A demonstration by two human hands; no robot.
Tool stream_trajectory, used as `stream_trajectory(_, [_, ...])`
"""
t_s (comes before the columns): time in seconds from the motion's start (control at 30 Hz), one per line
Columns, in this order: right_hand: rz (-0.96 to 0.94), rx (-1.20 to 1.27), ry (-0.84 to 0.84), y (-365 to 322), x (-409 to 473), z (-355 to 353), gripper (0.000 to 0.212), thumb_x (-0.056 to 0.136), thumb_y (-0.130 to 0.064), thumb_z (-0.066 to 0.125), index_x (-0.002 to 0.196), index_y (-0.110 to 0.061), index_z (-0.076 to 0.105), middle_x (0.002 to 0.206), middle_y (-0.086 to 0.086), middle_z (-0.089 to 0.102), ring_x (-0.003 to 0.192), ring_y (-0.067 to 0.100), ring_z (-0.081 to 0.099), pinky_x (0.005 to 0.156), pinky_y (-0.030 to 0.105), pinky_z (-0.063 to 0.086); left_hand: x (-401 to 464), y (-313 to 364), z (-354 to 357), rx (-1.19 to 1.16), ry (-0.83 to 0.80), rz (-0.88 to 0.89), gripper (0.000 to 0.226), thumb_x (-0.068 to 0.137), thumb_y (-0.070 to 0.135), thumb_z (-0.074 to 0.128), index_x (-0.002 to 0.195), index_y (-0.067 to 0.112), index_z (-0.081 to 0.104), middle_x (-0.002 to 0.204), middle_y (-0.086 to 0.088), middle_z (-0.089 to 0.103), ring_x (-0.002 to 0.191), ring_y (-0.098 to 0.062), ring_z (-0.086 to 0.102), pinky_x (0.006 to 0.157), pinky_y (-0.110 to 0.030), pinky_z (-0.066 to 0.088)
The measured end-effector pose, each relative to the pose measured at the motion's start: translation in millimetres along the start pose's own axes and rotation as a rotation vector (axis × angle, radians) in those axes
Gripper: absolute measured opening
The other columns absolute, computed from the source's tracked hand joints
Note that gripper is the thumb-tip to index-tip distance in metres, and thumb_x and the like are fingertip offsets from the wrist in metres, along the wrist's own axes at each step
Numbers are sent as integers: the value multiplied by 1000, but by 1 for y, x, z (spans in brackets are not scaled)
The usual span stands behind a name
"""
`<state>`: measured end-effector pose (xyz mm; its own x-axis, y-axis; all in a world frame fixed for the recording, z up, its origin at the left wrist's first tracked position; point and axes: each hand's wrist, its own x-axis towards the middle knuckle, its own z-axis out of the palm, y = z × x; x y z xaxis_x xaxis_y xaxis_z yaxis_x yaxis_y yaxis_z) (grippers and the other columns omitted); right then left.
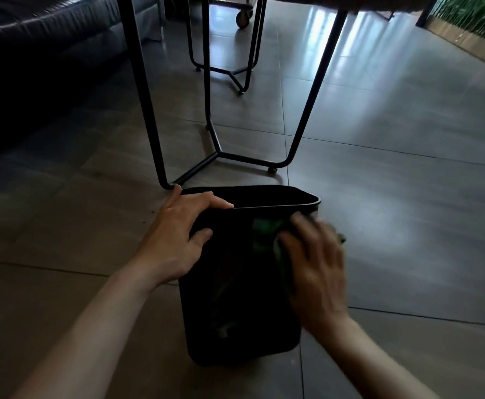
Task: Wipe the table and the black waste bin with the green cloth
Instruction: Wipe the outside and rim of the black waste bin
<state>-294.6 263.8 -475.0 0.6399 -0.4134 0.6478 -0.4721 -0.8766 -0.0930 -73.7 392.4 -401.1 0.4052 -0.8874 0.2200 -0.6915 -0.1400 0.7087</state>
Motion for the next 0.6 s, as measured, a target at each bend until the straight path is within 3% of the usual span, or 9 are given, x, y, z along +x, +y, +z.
stream_trajectory(0.07, [209, 17, 44, 2, 32, -7, 45, 87, -23, 73, 127, -5, 64, 147, 21, 47, 142, 47, 38, 112, 60, 38, 2, 0, 2, 9, 16, -9, 54, 89, 1, 66, 121, 44, 60, 133, 18, 55, 138, 13, 31, 127, -34, -3])
stream_trajectory(0.1, [203, 35, 13, -4, 40, -5, 55, 82, -25, 78, 131, -5, 63, 148, 22, 47, 143, 46, 37, 115, 59, 37, 3, 0, 3, 15, 22, -11, 54, 89, 1, 66, 122, 43, 60, 132, 18, 55, 133, 18, 30, 126, -33, -4])
stream_trajectory(0.2, [-52, 49, -189, -40, 19, 15, 83, 78, -43, 78, 148, -8, 49, 158, 17, 35, 152, 44, 26, 123, 54, 28, 8, 1, 4, 38, 36, -6, 53, 87, -1, 66, 122, 39, 61, 127, 16, 59, 127, 16, 38, 126, -33, -3])
stream_trajectory(0.27, [-224, 16, -315, -59, -17, 29, 88, 83, -56, 68, 153, -10, 41, 164, 14, 29, 156, 42, 17, 125, 54, 22, 10, 1, 5, 48, 54, 2, 53, 85, -3, 67, 121, 35, 62, 121, 14, 62, 122, 18, 40, 127, -43, 7])
stream_trajectory(0.33, [-393, -33, -390, -66, -56, 40, 76, 94, -52, 56, 157, -13, 37, 167, 12, 28, 158, 42, 14, 125, 55, 21, 9, -1, 6, 53, 58, 6, 51, 85, -2, 67, 120, 35, 62, 118, 14, 62, 114, 28, 34, 123, -51, 17])
stream_trajectory(0.47, [-698, -155, -406, -39, -88, 36, 47, 105, -28, 44, 151, -20, 50, 158, 7, 43, 151, 41, 32, 115, 49, 45, 6, -2, 7, 39, 42, -2, 51, 88, 2, 66, 118, 43, 59, 121, 15, 62, 118, 18, 37, 126, -44, 7])
stream_trajectory(0.53, [-673, -139, -331, -23, -70, 27, 42, 100, -24, 49, 141, -23, 58, 147, 7, 46, 139, 40, 42, 106, 49, 53, 6, -2, 5, 28, 33, 2, 52, 88, 2, 66, 119, 42, 59, 121, 18, 62, 123, 14, 40, 127, -41, 4])
stream_trajectory(0.6, [-497, -81, -206, -18, -34, 21, 42, 95, -25, 58, 137, -22, 55, 141, 8, 44, 132, 40, 43, 102, 53, 54, 7, -2, 5, 38, 28, 17, 53, 87, 0, 67, 120, 40, 60, 122, 19, 61, 129, 3, 45, 127, -38, 1])
